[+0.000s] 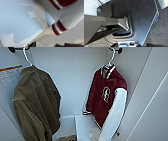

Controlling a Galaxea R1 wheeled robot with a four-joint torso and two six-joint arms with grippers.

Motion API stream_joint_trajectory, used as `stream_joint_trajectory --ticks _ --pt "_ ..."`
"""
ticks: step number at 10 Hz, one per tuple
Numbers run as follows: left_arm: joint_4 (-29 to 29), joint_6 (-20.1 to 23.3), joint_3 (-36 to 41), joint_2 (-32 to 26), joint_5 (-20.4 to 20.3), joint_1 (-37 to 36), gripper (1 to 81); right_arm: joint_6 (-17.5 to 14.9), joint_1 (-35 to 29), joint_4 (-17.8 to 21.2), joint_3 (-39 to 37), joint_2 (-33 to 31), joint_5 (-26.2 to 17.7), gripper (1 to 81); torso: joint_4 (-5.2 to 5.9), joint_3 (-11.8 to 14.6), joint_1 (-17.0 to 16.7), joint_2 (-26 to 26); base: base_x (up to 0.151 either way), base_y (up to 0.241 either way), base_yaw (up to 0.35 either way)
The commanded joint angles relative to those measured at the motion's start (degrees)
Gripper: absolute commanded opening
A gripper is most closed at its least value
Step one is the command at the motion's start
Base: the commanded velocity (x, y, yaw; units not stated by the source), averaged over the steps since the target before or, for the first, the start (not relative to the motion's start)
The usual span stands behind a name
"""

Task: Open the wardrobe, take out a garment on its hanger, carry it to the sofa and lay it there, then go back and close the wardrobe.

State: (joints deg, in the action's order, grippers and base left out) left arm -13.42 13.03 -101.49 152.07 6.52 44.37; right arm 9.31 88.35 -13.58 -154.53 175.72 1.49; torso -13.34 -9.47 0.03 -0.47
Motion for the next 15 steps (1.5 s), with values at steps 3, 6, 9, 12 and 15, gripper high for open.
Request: stream_joint_trajectory --ticks 3,6,9,12,15 --pt "-11.71 -0.02 3.13 -1.50 6.75 -20.15 81.1 0.09 -1.28 1.19 0.03 0.01 -3.07 81.1 0.00 -0.02 0.00 0.00 0.000 0.000 0.000" --pt "-15.05 -0.02 3.49 -0.35 8.77 -26.22 81.1 0.09 -1.63 1.36 0.03 0.10 -3.07 81.1 0.00 -0.05 0.05 0.02 0.000 0.000 0.000" --pt "-20.93 -1.68 3.13 1.49 8.77 -33.58 81.1 0.09 -1.81 1.98 -0.41 0.01 -3.07 81.1 0.00 -0.05 0.07 0.05 0.000 0.000 0.000" --pt "-21.38 -11.77 3.05 3.16 8.25 -42.38 81.1 0.09 -1.97 3.29 -0.41 0.01 -2.81 81.1 0.00 -0.07 0.09 0.07 0.000 0.000 0.000" --pt "-21.47 -22.23 2.35 4.56 7.63 -48.97 81.1 0.09 -1.97 4.18 -0.41 0.01 -2.72 81.1 0.00 -0.07 0.09 0.07 0.000 0.000 0.000"
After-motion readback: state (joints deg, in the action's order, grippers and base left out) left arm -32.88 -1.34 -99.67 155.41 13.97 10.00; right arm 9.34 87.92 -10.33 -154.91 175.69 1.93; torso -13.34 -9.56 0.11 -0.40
